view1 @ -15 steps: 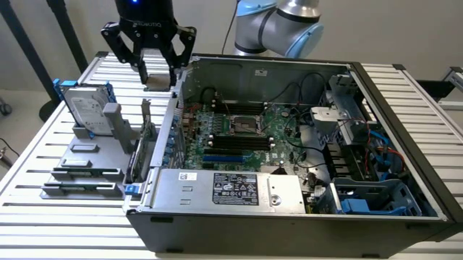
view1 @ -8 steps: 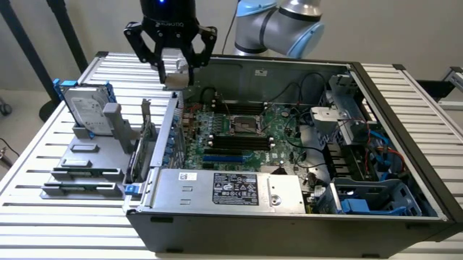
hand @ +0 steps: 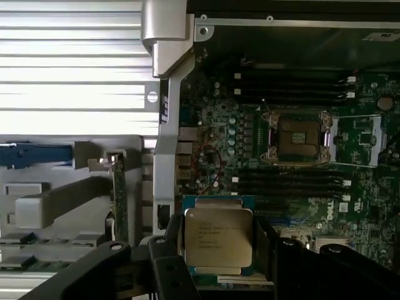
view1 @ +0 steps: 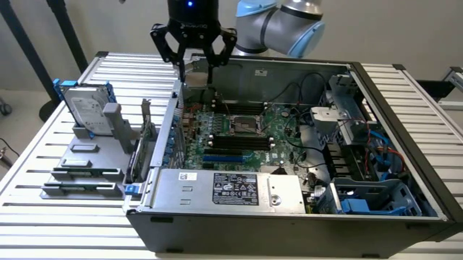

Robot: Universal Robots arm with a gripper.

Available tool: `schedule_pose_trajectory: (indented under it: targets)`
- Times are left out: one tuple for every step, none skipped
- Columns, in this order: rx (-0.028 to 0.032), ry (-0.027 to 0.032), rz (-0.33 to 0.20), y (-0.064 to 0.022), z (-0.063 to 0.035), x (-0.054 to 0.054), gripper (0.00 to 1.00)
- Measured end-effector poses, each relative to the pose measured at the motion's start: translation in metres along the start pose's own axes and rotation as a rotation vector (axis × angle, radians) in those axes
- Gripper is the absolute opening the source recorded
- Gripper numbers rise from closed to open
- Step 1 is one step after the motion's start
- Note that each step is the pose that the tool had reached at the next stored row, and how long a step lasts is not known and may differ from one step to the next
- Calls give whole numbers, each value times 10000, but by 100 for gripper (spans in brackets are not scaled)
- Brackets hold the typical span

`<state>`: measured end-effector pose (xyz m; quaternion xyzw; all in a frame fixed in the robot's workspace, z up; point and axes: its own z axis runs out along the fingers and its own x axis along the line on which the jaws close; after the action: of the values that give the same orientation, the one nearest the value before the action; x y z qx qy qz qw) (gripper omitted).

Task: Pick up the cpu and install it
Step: 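Pick up the cpu and move it towards the insertion slot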

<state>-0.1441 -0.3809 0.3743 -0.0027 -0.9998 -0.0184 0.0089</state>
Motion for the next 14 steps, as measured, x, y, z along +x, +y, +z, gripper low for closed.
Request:
schedule_pose_trajectory:
  targets:
    - [-1, -1, 0, 31, 19, -38, 55]
    - [0, 0, 0, 60, 37, -75, 55]
    - [0, 0, 0, 91, 57, -113, 55]
    - [0, 0, 0, 121, 75, -150, 55]
    - [0, 0, 1, 151, 93, -185, 55]
    - [0, 0, 1, 181, 112, -221, 55]
    - [0, 0, 0, 210, 130, -258, 55]
    - [0, 0, 0, 240, 149, -294, 55]
    - [0, -1, 0, 269, 167, -330, 55]
    - [0, 0, 0, 299, 186, -368, 55]
    - [-1, -1, 0, 327, 205, -405, 55]
    - [-1, 0, 1, 353, 223, -445, 55]
    - [0, 0, 0, 381, 242, -489, 55]
    - [-1, -1, 0, 404, 260, -530, 55]
